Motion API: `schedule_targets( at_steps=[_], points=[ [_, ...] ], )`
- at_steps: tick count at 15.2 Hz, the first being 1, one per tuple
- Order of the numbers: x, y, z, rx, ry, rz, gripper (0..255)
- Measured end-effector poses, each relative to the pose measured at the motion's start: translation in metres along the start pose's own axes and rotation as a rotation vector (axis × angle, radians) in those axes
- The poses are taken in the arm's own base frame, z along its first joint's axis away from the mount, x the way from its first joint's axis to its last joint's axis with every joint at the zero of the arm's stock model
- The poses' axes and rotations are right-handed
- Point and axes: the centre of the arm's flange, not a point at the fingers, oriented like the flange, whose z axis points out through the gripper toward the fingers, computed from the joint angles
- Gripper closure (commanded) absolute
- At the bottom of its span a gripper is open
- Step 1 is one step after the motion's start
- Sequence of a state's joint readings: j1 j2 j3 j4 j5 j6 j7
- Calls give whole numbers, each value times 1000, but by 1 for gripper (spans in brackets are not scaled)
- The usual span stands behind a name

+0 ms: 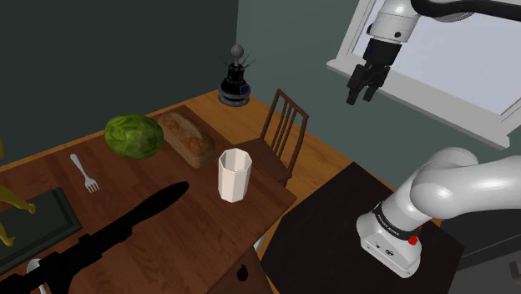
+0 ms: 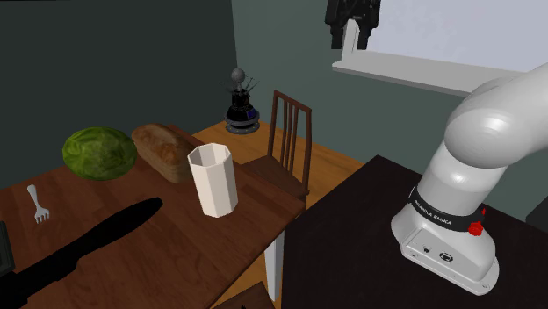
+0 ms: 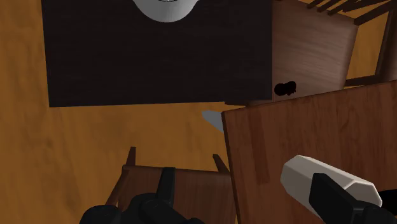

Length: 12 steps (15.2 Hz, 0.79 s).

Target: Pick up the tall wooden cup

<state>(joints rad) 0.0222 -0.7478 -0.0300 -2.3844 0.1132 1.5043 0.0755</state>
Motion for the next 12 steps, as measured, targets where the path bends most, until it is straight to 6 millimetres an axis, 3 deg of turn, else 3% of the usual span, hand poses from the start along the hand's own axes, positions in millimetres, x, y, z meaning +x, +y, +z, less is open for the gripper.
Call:
schedule_targets(
  at_steps=[3, 12],
  points=[
    [3, -13, 8, -5, 2, 7, 0],
    [45, -94, 80, -37, 16, 65, 0]
  ],
)
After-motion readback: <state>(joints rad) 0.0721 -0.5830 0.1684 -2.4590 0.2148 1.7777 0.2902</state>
